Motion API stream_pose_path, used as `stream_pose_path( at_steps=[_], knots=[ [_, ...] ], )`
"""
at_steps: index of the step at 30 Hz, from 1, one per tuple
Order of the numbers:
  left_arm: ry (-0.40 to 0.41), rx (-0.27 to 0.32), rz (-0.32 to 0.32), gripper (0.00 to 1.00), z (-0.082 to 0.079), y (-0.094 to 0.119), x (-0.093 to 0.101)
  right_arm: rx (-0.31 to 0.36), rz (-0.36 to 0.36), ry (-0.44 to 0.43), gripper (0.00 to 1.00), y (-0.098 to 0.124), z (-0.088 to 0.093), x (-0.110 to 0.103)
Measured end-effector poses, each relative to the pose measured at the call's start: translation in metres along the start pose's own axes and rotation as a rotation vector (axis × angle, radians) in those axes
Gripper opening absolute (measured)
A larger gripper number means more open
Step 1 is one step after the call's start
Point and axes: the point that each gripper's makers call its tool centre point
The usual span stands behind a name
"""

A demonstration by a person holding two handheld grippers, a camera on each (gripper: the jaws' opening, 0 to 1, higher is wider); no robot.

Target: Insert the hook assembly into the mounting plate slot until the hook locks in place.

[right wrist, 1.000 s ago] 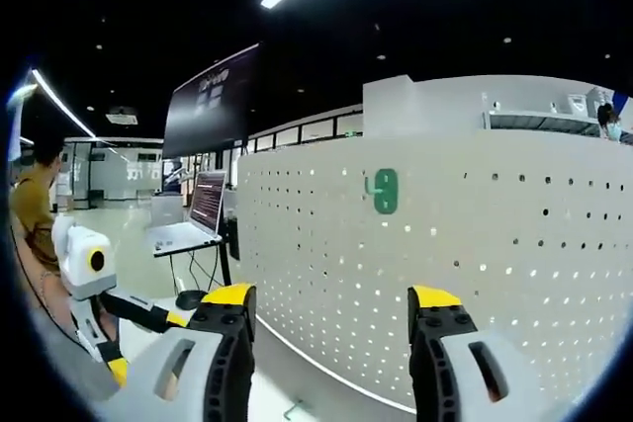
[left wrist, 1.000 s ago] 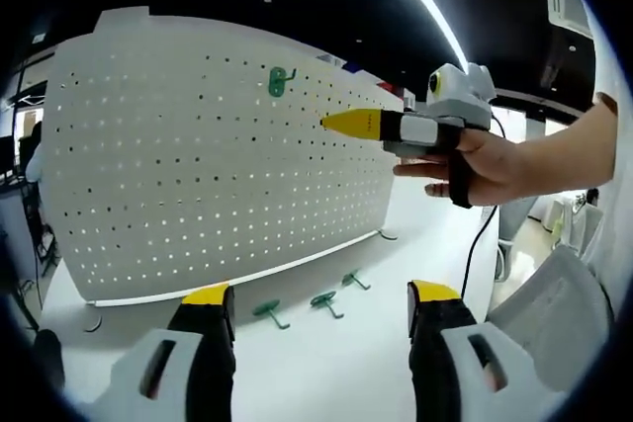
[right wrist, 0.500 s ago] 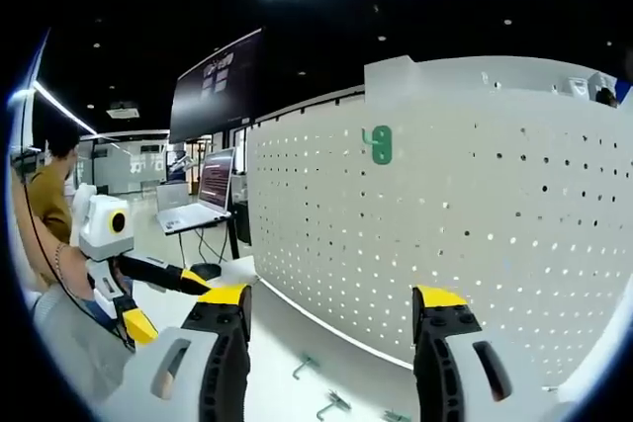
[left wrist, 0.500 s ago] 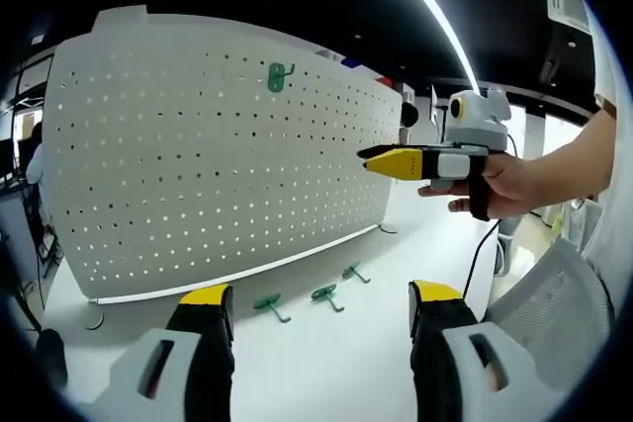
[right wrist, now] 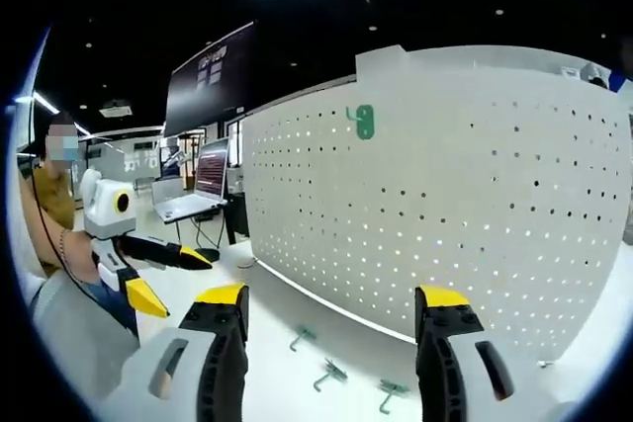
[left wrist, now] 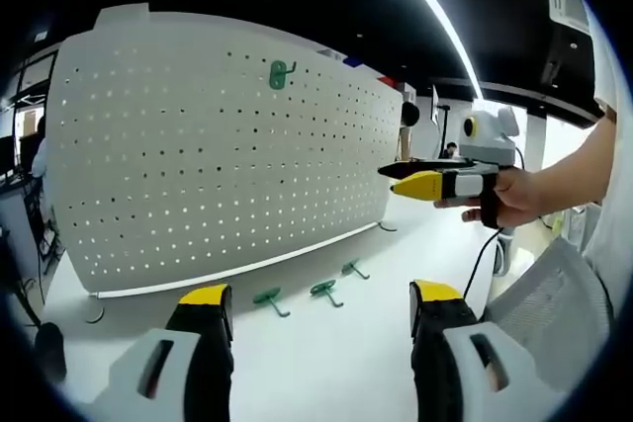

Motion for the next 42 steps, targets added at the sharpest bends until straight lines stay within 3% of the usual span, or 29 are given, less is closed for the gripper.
stream_pose_path(
  at_steps=[13,25,42],
  knots=[
    [-0.001,-0.009,0.0,0.75,0.001,0.0,-0.002,-0.04,0.01,-0.01,0.67,0.022,0.016,0.005],
    [0.001,-0.02,-0.017,0.75,0.004,0.006,-0.008,-0.121,0.025,-0.021,0.67,0.049,0.04,0.009],
    [0.006,-0.048,-0.013,0.75,0.011,0.01,-0.01,-0.174,0.034,-0.037,0.69,0.077,0.058,0.011]
  ],
)
Point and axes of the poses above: the point that each gripper's makers call its tool centre point, and the gripper's own axes: y roughly backward along the fingers, x roughly to its right, z roughly out of its underside, and after that the axes turned 10 degrees about x, right-handed
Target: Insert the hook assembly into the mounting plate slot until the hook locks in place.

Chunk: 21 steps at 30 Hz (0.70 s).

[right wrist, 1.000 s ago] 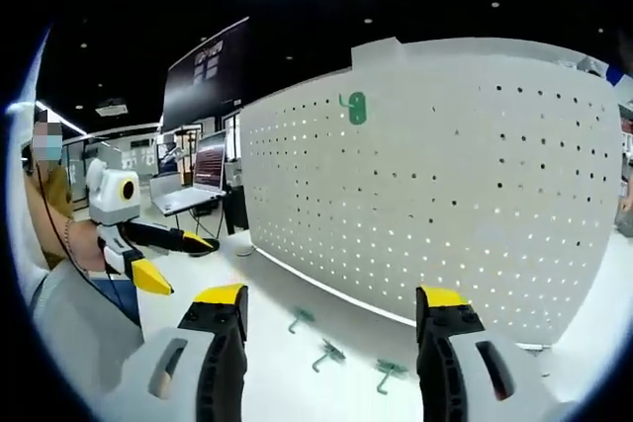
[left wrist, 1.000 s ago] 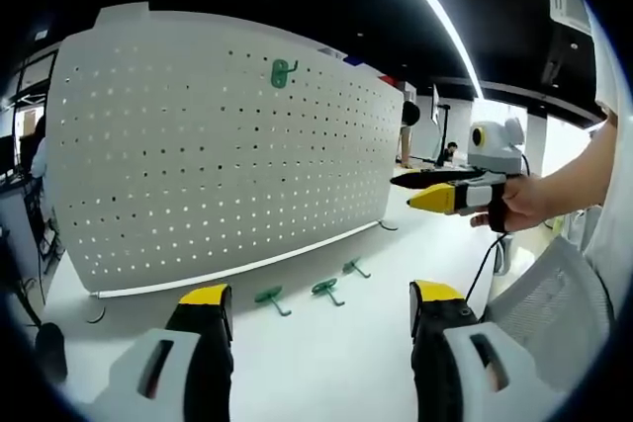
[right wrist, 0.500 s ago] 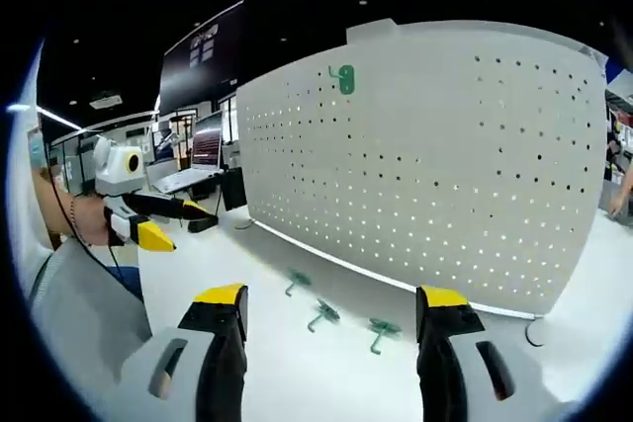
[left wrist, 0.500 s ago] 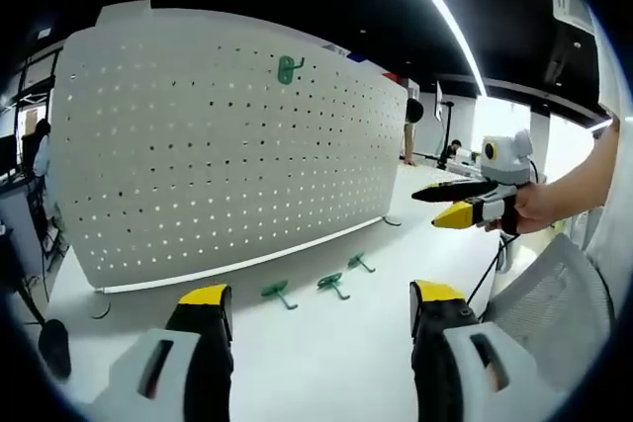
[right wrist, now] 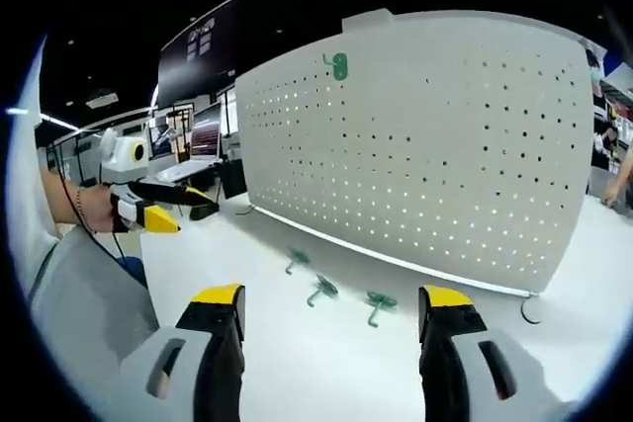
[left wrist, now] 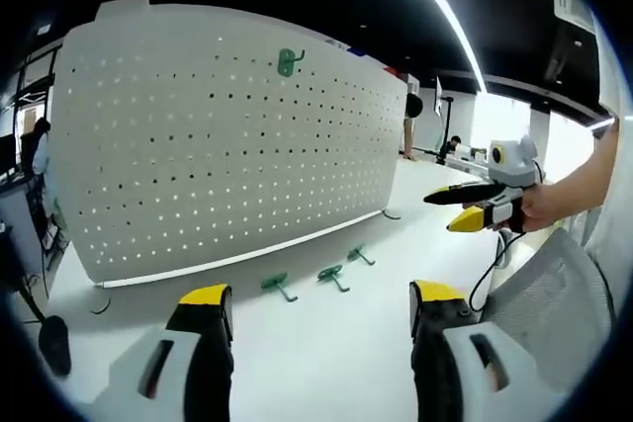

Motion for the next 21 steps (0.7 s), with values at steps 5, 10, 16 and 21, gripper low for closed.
stream_pose_path(
  at_steps=[5,10,16,21],
  knots=[
    [0.004,-0.009,0.002,0.75,0.003,0.002,-0.001,-0.015,0.001,-0.003,0.69,0.004,0.005,0.001],
    [0.011,-0.02,0.014,0.76,0.006,0.004,0.001,-0.027,0.007,-0.007,0.7,0.011,0.011,0.004],
    [0.026,-0.026,0.02,0.76,0.008,0.007,0.001,-0.045,0.016,-0.019,0.7,0.019,0.019,0.006],
    [0.027,-0.046,0.026,0.76,0.013,0.009,0.001,-0.057,0.024,-0.029,0.7,0.024,0.025,0.006]
  ],
)
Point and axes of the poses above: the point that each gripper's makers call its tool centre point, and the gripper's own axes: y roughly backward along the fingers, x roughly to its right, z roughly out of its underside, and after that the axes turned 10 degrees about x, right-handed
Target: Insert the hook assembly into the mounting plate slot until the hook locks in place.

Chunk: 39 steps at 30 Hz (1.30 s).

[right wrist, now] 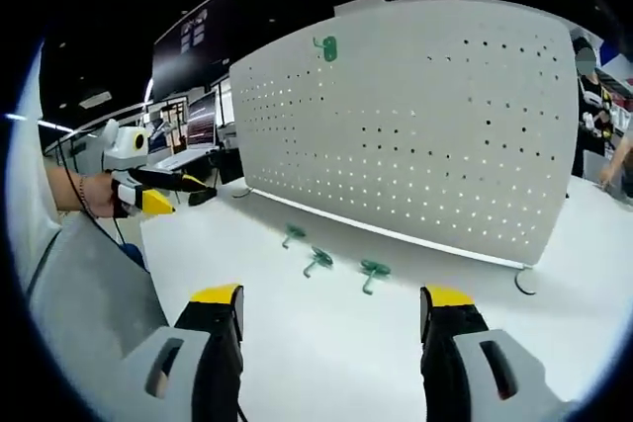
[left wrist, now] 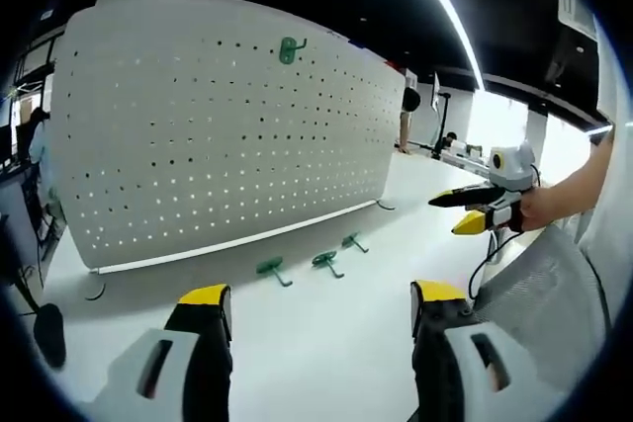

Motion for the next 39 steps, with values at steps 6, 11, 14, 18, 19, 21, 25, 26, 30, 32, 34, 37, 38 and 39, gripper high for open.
stream_pose_path(
  at_steps=[6,11,14,18,19,21,25,26,30,32,34,37,38,39],
  knots=[
    [-0.003,-0.015,-0.005,0.76,0.004,0.003,-0.002,-0.006,0.005,-0.008,0.7,0.004,0.003,0.002],
    [-0.009,-0.016,-0.007,0.75,0.003,0.002,-0.003,-0.01,0.011,-0.012,0.7,0.005,0.005,0.003],
    [-0.01,-0.019,-0.003,0.75,0.004,0.001,-0.003,-0.01,0.013,-0.016,0.71,0.004,0.006,0.003],
    [-0.012,-0.021,0.002,0.75,0.004,-0.001,-0.003,-0.01,0.01,-0.013,0.71,0.004,0.006,0.001],
    [-0.012,-0.023,0.003,0.75,0.004,-0.001,-0.003,-0.008,0.006,-0.005,0.71,0.003,0.005,0.0],
    [-0.016,-0.024,0.005,0.75,0.004,-0.003,-0.004,-0.011,-0.001,0.001,0.71,0.002,0.005,-0.002],
    [-0.027,-0.028,0.011,0.75,0.002,-0.007,-0.008,-0.008,-0.001,-0.001,0.71,0.002,0.005,-0.001],
    [-0.031,-0.03,0.012,0.75,0.002,-0.008,-0.009,-0.008,0.0,-0.001,0.71,0.003,0.005,-0.001],
    [-0.058,-0.049,0.022,0.74,0.004,-0.014,-0.013,-0.008,0.0,-0.007,0.71,0.003,0.005,-0.001],
    [-0.058,-0.054,0.027,0.74,0.006,-0.016,-0.016,0.001,0.004,-0.019,0.7,0.003,0.003,-0.001],
    [-0.062,-0.059,0.033,0.74,0.007,-0.018,-0.018,0.001,0.006,-0.017,0.7,0.003,0.003,0.0],
    [-0.077,-0.078,0.042,0.74,0.008,-0.021,-0.02,0.005,0.006,-0.024,0.7,0.003,0.002,-0.001],
    [-0.08,-0.081,0.045,0.74,0.009,-0.023,-0.021,0.005,0.005,-0.024,0.7,0.003,0.002,-0.001],
    [-0.084,-0.089,0.054,0.74,0.011,-0.025,-0.022,0.004,0.004,-0.025,0.7,0.003,0.002,-0.001]
  ],
)
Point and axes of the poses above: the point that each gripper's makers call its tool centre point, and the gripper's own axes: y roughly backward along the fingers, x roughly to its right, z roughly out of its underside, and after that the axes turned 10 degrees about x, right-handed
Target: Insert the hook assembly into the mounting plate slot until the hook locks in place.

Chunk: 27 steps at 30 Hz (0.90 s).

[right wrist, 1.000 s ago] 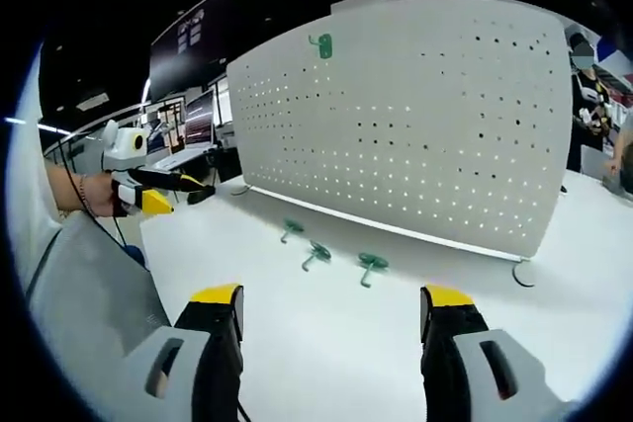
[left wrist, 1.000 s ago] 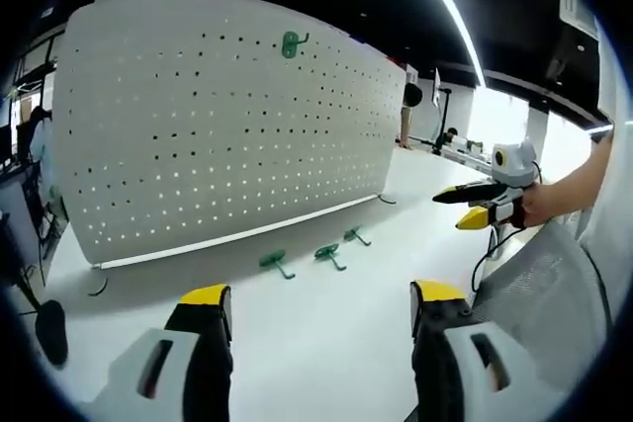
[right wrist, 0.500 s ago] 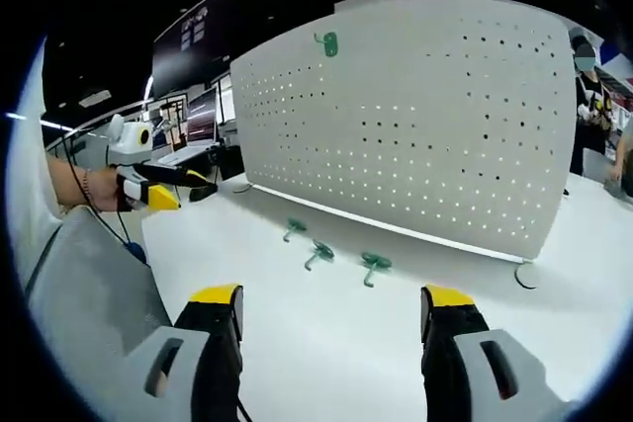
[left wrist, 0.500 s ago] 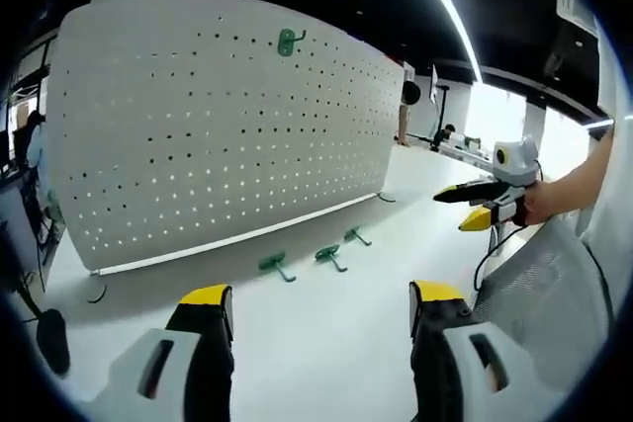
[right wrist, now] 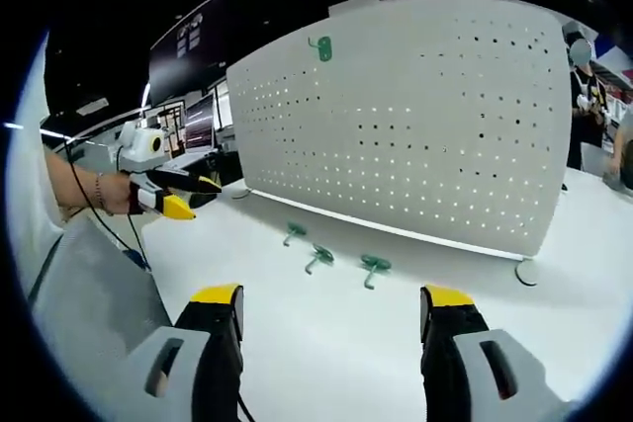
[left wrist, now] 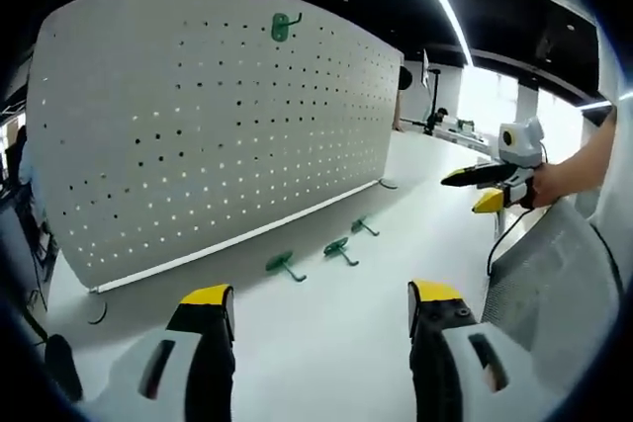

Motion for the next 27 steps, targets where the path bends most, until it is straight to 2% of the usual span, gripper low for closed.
stream_pose_path(
  at_steps=[2,12,21,27],
  knots=[
    [-0.026,-0.021,0.015,0.74,0.002,-0.003,-0.001,0.0,-0.001,-0.002,0.7,0.0,0.0,-0.001],
    [-0.052,-0.063,0.053,0.74,0.005,-0.017,-0.006,0.001,0.0,-0.008,0.7,0.001,0.0,-0.001],
    [-0.082,-0.081,0.061,0.73,0.001,-0.028,-0.023,-0.003,-0.004,-0.012,0.7,0.002,0.001,-0.003],
    [-0.118,-0.106,0.087,0.74,0.0,-0.037,-0.029,-0.008,-0.011,-0.015,0.71,0.002,0.001,-0.005]
  ],
)
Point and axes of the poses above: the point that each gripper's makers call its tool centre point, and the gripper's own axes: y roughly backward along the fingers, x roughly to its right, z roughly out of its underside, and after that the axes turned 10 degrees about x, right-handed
